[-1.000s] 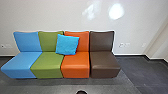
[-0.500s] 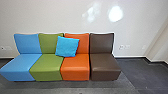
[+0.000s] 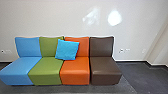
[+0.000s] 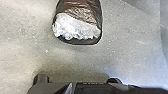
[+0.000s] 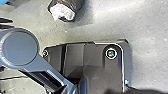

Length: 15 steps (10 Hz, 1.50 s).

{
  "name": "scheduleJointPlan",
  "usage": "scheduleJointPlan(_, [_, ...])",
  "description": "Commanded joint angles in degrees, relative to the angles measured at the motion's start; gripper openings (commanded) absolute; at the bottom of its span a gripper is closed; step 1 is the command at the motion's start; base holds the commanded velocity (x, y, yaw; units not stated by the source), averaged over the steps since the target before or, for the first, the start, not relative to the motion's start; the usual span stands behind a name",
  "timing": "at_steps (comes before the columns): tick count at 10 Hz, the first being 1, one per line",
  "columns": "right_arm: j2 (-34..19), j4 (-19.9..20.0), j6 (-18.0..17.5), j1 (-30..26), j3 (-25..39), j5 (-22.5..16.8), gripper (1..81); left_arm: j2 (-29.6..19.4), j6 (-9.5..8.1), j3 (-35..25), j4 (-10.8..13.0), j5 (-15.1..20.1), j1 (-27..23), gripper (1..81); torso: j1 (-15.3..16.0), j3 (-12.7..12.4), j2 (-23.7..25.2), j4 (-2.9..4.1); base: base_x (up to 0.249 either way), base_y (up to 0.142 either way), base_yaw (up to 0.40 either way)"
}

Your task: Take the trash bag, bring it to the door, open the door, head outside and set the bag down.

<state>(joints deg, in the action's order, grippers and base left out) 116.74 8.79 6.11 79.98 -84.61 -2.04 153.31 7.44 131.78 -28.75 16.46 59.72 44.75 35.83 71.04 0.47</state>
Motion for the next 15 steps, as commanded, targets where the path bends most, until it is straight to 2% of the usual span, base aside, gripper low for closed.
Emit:
scheduleJointPlan(1, [-4.4, 1.2, -0.1, -3.2, 2.6, -3.9, 81.1, 1.4, -0.05, 4.4, -1.8, 6.0, -6.1, 81.1, 3.6, 0.0, 5.6, 0.00, 0.000, 0.000, 0.000])
scheduleJointPlan(3, [-4.6, 1.4, 0.0, -3.5, 3.1, -3.9, 81.1, 1.7, -0.05, 4.8, -3.2, 8.6, -7.3, 81.1, 6.2, 0.0, 9.7, 0.00, 0.000, 0.000, 0.000])
scheduleJointPlan(4, [-4.8, 1.3, 0.0, -3.5, 3.5, -3.9, 81.1, 1.9, 0.03, 4.8, -3.4, 9.9, -7.9, 81.1, 7.5, 4.3, 11.8, 0.00, 0.000, 0.000, 0.000])
scheduleJointPlan(7, [-5.3, 1.5, 0.0, -3.6, 3.8, -3.9, 81.1, 2.1, -0.05, 4.7, -5.2, 9.9, -8.7, 81.1, 10.5, 7.2, 16.6, 0.00, 0.000, 0.000, 0.000])
scheduleJointPlan(9, [-6.2, 1.8, 0.0, -4.2, 4.0, -3.9, 81.1, 2.2, -0.05, 4.8, -5.5, 9.9, -9.0, 81.1, 12.9, 10.9, 20.5, 0.00, 0.000, 0.000, 0.000])
scheduleJointPlan(11, [-8.4, 2.7, 0.0, -5.8, 5.5, -5.6, 81.1, 2.4, -0.05, 5.1, -6.4, 9.9, -9.5, 81.1, 15.5, 14.7, 24.6, 0.00, 0.000, 0.000, 0.000])
scheduleJointPlan(14, [-11.9, 3.0, 0.0, -7.9, 9.3, -5.6, 81.1, 3.0, -0.23, 5.1, -9.3, 9.9, -11.2, 81.1, 19.5, 20.6, 30.8, 0.00, 0.000, 0.000, 0.000])
scheduleJointPlan(15, [-12.6, 3.0, 0.0, -8.4, 9.7, -6.0, 81.1, 3.1, -0.23, 5.1, -9.8, 10.0, -11.7, 81.1, 20.8, 17.2, 32.8, 0.00, 0.000, 0.000, 0.000])
